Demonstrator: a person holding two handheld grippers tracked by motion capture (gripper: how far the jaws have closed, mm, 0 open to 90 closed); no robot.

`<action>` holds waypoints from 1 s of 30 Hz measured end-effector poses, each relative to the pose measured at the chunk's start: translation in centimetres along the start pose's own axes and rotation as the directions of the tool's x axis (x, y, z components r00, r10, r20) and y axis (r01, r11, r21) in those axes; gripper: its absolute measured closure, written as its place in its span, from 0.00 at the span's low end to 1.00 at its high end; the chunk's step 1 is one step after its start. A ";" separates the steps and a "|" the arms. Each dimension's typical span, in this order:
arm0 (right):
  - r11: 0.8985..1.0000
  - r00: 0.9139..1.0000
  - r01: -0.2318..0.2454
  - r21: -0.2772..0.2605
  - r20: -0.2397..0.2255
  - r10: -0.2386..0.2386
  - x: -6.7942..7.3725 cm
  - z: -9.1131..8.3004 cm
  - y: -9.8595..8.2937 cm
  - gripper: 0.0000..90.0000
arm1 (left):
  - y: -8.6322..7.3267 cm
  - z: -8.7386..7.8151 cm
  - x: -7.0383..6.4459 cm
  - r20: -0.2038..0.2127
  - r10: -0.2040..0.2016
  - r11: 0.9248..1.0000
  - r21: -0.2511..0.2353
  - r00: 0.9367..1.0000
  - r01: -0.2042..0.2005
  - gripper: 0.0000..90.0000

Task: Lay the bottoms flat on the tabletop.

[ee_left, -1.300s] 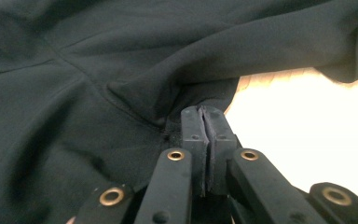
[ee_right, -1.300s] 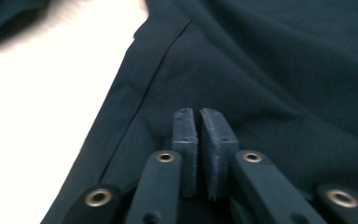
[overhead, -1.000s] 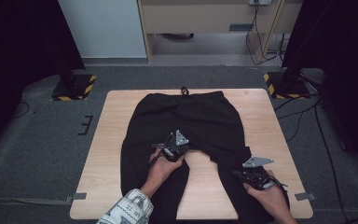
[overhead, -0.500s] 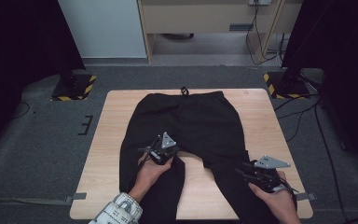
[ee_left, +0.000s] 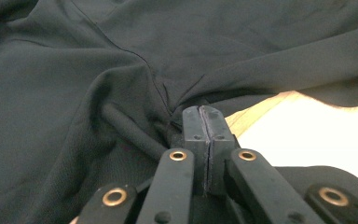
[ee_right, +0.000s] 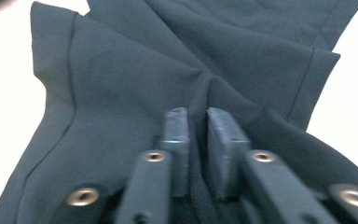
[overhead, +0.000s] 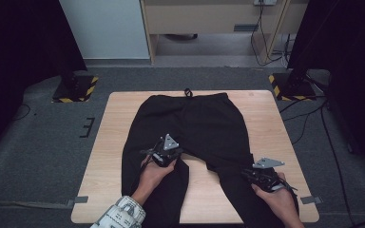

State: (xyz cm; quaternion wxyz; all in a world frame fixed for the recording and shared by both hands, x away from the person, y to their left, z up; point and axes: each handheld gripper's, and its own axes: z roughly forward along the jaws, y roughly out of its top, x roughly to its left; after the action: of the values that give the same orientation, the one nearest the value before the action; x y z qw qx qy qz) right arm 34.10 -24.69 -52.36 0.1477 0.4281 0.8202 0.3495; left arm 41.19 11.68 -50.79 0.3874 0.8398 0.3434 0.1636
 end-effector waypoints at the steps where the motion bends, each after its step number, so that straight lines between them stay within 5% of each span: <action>1: 1.000 1.000 0.000 0.000 0.000 0.000 0.0 0.0 0.0 0.91 | 0.0 0.0 0.0 0.000 0.000 1.000 0.000 1.000 0.000 0.99; 8: 0.999 0.998 -0.048 -0.009 -0.046 0.047 -0.2 -2.3 -0.7 0.96 | 0.0 -0.4 1.4 -0.018 -0.041 0.999 -0.003 0.999 0.041 0.99; 12: 0.999 0.994 -0.036 0.005 -0.102 0.037 0.4 -3.8 -1.8 0.96 | -0.2 -0.4 1.8 0.004 -0.036 0.999 0.003 0.999 0.036 0.99; 18: 0.998 0.991 -0.026 -0.058 -0.132 0.018 0.9 -4.7 -1.2 0.79 | -0.4 -0.2 0.8 0.012 0.001 1.000 0.007 1.000 -0.001 0.98; 20: 0.994 0.995 -0.050 -0.092 -0.086 0.042 0.0 -4.6 0.2 0.64 | -0.6 0.2 0.4 0.016 0.011 1.000 0.028 1.000 -0.012 0.98; 27: 0.995 0.995 -0.094 -0.030 0.025 0.095 -3.3 -1.8 1.4 0.59 | -0.8 0.7 0.1 0.020 0.013 0.999 0.039 1.000 -0.014 0.97; 30: 0.991 0.991 -0.132 -0.010 0.033 0.133 -4.5 -0.2 1.5 0.58 | -0.9 0.9 0.1 0.020 0.014 0.999 0.043 1.000 -0.015 0.97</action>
State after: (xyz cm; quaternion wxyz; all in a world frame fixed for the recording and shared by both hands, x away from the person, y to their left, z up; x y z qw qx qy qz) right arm 37.55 -27.84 -51.38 0.1393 0.4868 0.7861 0.3545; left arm 41.32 11.73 -52.04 0.3712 0.8521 0.3368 0.1505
